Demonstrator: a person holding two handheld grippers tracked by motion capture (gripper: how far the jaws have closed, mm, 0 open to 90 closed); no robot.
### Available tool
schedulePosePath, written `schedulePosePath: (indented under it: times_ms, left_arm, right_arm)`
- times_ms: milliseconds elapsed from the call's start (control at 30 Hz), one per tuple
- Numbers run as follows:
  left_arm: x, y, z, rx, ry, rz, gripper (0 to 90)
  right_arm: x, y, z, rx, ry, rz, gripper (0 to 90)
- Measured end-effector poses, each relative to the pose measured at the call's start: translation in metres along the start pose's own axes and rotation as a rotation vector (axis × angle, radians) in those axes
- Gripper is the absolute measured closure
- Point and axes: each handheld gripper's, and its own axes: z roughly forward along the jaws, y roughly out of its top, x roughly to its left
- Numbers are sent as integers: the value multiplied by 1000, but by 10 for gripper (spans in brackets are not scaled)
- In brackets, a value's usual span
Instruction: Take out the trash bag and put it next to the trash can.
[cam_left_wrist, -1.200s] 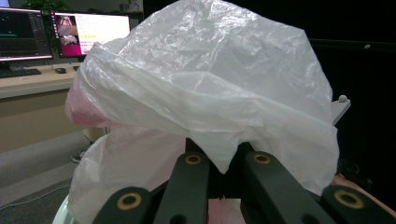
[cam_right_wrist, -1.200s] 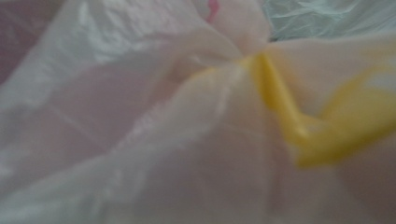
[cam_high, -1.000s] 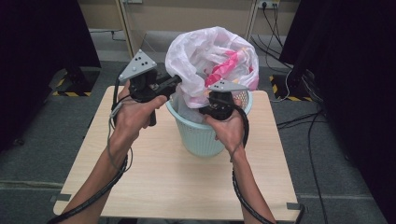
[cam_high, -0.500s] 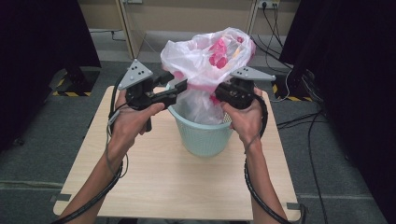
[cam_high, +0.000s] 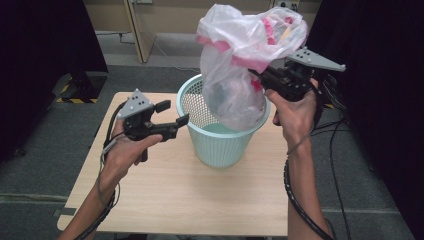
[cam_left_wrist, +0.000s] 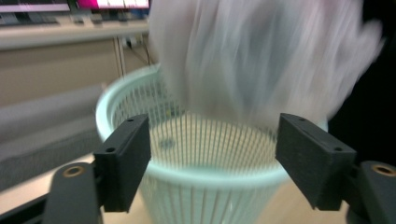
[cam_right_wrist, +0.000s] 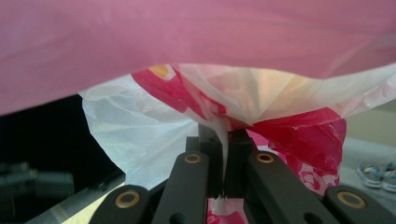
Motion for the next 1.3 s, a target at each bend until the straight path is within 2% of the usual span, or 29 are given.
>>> schedulePosePath:
  times_ms: [133, 200, 367, 533, 667, 767, 933, 1000, 1300]
  left_arm:
    - [4, -36, 1, 114, 2, 7, 187]
    - [7, -54, 2, 150, 8, -1, 155]
    - [13, -99, 3, 224, 4, -38, 154]
    - [22, -141, 3, 285, 46, -52, 154]
    - [31, -175, 2, 327, 62, -106, 155]
    - [35, -196, 0, 361, 81, -120, 155]
    - [42, -219, -9, 378, 105, -135, 156]
    - [45, -225, -12, 401, 109, -136, 155]
    - [53, -240, -21, 433, 147, -133, 156]
  right_arm:
    - [-7, 12, -18, -26, -21, -7, 894]
    - [-11, 17, -27, -43, -27, -2, 894]
    - [-22, 24, -46, -62, -57, -2, 894]
    - [-32, 29, -64, -86, -78, 5, 894]
    - [-40, 34, -80, -98, -106, 0, 894]
    - [-46, 34, -90, -96, -129, -2, 894]
    - [-58, 29, -102, -65, -181, -16, 893]
    - [-65, 25, -107, -58, -198, -7, 893]
    - [-89, -6, -117, -6, -250, 32, 893]
